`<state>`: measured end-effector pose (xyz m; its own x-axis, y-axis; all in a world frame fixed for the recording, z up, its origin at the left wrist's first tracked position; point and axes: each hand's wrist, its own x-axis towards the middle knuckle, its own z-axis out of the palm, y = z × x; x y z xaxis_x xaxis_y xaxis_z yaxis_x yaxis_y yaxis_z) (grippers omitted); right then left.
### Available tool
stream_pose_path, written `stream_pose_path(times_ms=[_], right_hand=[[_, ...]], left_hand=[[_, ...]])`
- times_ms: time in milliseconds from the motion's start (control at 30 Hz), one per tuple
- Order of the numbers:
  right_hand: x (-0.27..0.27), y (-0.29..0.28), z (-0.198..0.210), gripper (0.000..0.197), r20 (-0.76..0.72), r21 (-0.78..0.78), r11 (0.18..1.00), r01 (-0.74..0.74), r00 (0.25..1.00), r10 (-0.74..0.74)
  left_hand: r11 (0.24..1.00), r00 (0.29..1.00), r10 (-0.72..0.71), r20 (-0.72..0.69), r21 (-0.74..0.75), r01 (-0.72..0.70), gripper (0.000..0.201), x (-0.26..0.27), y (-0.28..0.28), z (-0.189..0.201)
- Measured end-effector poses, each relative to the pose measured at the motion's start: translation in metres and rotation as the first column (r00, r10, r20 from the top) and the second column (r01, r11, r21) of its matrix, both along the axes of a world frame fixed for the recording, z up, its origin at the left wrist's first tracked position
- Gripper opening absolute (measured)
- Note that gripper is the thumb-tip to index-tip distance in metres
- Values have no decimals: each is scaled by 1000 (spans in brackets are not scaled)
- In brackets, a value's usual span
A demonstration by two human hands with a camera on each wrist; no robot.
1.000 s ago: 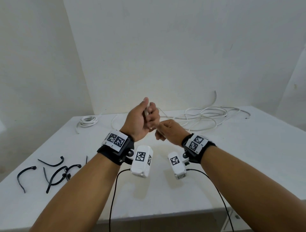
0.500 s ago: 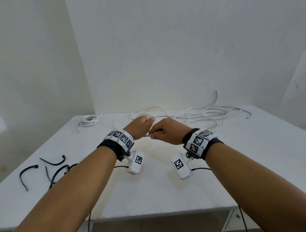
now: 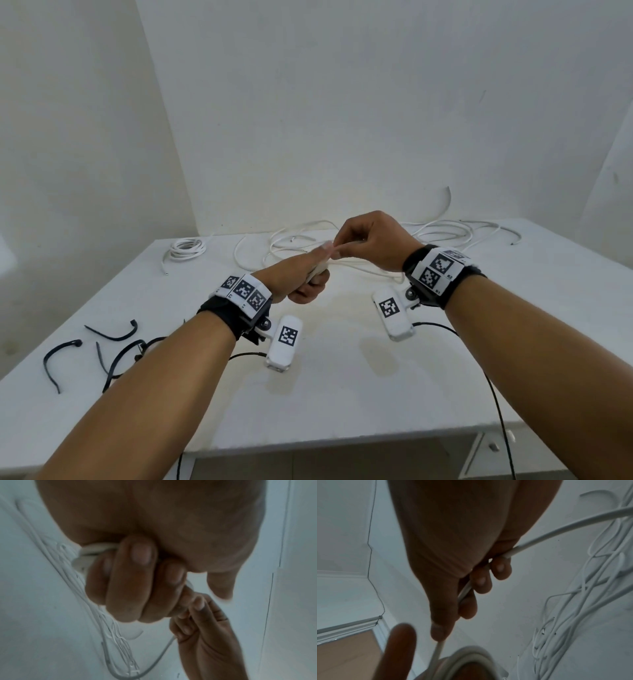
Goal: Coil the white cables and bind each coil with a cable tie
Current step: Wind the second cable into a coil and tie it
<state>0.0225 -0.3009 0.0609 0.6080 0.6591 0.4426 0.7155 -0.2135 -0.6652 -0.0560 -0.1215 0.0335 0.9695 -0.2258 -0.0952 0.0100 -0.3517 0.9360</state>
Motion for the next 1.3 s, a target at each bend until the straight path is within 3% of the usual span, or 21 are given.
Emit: stream_pose_path(times_ms=[100,267,367,500,600,667,767,900,1000,1067,1133,1233,1300], right_hand=[[3,0,-4,11,-38,83,996,-6,999,9],[7,7,-13,28,-158,233,971,52,987,-15],[6,13,-21,23,-216,292,956,25,976,41],[6,16,-32,25,-213,178,981,79,976,-40],[-5,20,-37,25,-68,3,995,102,993,-101],[-16,29,-36,29,64,-102,992,70,996,-64],[-22,38,-32,33,209,-278,956,93,977,-34],[-24,40,-38,30,268,-463,879,116,963,15],[-29,37,-42,29,265,-521,847,107,963,41],[-32,33,-37,26,266,-531,842,94,962,60],[-31,25,-30,20,274,-524,848,83,959,76],[-23,14,-19,12,227,-483,874,54,972,66],[-18,10,-15,7,209,-424,904,54,977,39]], left_hand=[[994,993,-74,97,-76,82,40,-2,0,1],[951,977,-11,212,-299,75,46,-5,0,12],[904,961,26,274,-417,95,50,-6,-2,20],[800,911,179,372,-594,85,56,-7,-4,44],[738,856,379,351,-673,-50,55,-1,-4,56],[762,790,485,374,-624,-173,57,8,-4,51],[855,718,506,477,-390,-343,52,21,-3,31],[880,727,432,533,-74,-468,57,35,4,5],[855,784,391,481,124,-503,58,43,12,-14],[847,851,345,396,259,-464,57,41,11,-23],[897,934,235,268,311,-315,59,33,6,-29],[981,992,97,81,158,-109,65,18,-2,-30],[985,996,58,66,160,-68,72,16,-3,-29]])
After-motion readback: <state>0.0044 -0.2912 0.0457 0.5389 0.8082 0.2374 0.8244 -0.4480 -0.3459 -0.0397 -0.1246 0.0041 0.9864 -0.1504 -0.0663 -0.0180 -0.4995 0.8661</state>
